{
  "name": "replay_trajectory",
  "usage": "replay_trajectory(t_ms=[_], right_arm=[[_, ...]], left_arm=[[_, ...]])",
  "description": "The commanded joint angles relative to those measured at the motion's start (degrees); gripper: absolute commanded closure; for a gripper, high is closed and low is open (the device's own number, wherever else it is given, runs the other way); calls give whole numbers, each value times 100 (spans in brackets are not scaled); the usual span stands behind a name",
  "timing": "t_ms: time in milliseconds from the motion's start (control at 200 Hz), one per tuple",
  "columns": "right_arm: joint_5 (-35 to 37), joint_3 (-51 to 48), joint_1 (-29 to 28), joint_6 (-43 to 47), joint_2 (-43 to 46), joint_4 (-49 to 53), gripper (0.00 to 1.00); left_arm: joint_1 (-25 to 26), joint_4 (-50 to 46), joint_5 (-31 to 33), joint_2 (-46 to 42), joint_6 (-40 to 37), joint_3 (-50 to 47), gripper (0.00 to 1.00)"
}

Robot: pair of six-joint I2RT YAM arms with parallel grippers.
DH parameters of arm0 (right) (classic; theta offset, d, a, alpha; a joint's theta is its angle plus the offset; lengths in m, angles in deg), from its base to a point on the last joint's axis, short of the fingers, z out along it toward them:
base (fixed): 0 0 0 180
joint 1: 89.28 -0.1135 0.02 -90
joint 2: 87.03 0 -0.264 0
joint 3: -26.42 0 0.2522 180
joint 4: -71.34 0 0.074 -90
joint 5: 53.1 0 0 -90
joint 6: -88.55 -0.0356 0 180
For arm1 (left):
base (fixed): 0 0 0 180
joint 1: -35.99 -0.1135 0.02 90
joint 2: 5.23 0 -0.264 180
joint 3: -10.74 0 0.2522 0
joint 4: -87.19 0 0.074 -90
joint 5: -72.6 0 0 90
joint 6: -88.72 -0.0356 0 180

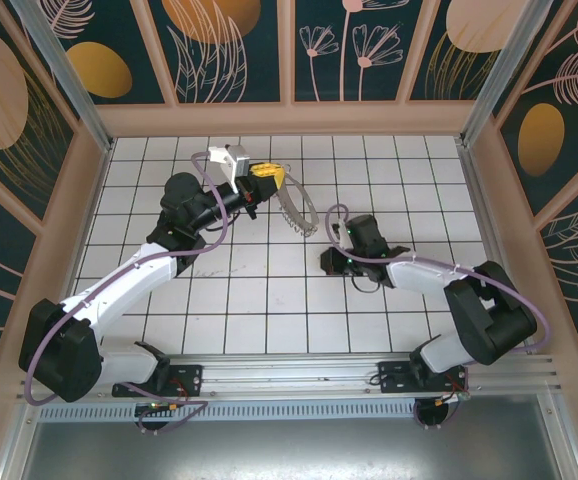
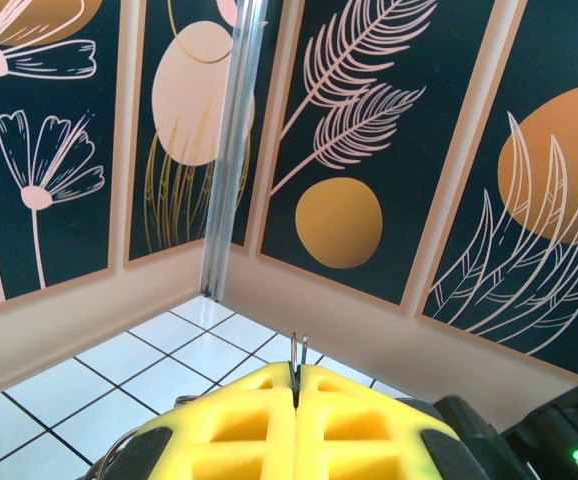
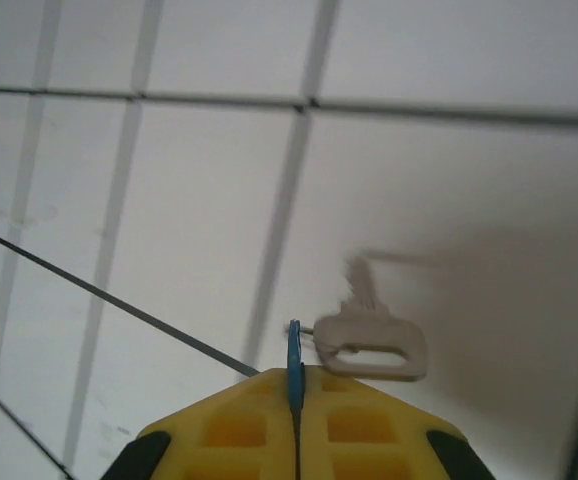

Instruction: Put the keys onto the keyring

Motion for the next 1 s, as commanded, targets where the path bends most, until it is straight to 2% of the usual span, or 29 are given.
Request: replay_trajectory(t_ms=[0, 80, 145, 200, 395, 711, 996], right_arm=[[-5, -414, 220, -180, 123, -281, 84], [-13, -581, 427, -183, 417, -206, 80], [-1, -640, 544, -165, 738, -72, 60], [82, -625, 592, -131, 995, 91, 55], [261, -408, 727, -16, 1325, 437, 55], [216, 64, 714, 105, 447, 458, 63], [15, 67, 558, -49, 23, 208, 64]], left_arm=[[18, 255, 7, -30, -42, 104, 100], [21, 255, -9, -24, -32, 109, 100], [16, 255, -3, -17, -28, 107, 100], [24, 266, -6, -19, -25, 96, 100], [24, 299, -8, -21, -11, 46, 100], [21, 245, -11, -49, -24, 56, 100], [22, 261, 8, -78, -39, 28, 100]])
